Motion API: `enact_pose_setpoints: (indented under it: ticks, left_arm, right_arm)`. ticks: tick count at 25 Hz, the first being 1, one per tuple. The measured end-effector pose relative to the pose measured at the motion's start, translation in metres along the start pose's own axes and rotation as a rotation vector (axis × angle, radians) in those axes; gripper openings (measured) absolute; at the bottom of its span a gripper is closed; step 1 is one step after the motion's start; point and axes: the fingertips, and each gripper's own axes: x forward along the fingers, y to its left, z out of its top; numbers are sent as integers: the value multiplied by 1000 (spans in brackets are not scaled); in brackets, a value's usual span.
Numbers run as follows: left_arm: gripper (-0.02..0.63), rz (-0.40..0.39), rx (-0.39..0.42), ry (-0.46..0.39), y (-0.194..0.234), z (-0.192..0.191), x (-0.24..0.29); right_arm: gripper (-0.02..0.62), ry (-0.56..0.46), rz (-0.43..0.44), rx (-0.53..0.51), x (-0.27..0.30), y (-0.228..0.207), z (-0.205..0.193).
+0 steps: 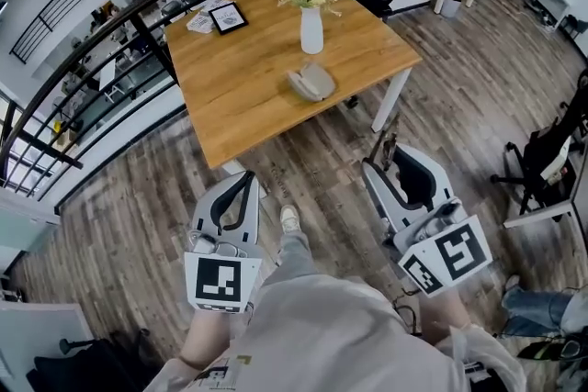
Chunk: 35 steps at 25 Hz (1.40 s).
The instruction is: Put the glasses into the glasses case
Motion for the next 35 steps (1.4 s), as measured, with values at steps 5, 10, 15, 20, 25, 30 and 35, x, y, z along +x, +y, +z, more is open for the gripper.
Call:
enact_pose_setpoints:
  ticks: [5,10,15,20,25,30,35]
  left_arm:
    - [17,-40,1,-1,53,-2,64]
    - [17,-77,-6,1,118,-6,131]
    - [17,-97,-77,4,180,-2,186]
    - [17,-97,-70,12,229,-13,233]
    - [17,-97,-74,23,264,-28,267]
    - [17,-121,-102,-7,281,-28,283]
    - [17,-126,-99,-24,286,-24,293]
  right_arm:
    - [175,34,-16,18,78,-26,-3]
    - [175,65,-42,20,161,-53,-2]
    - [175,82,-57,30,237,-74,7]
    - [175,85,-60,27,306,-92,6]
    - [175,90,-56,28,358,-103,-3]
    - [175,99,-71,31,384,-111,-8]
    - [175,125,-83,23,392,-117,-12]
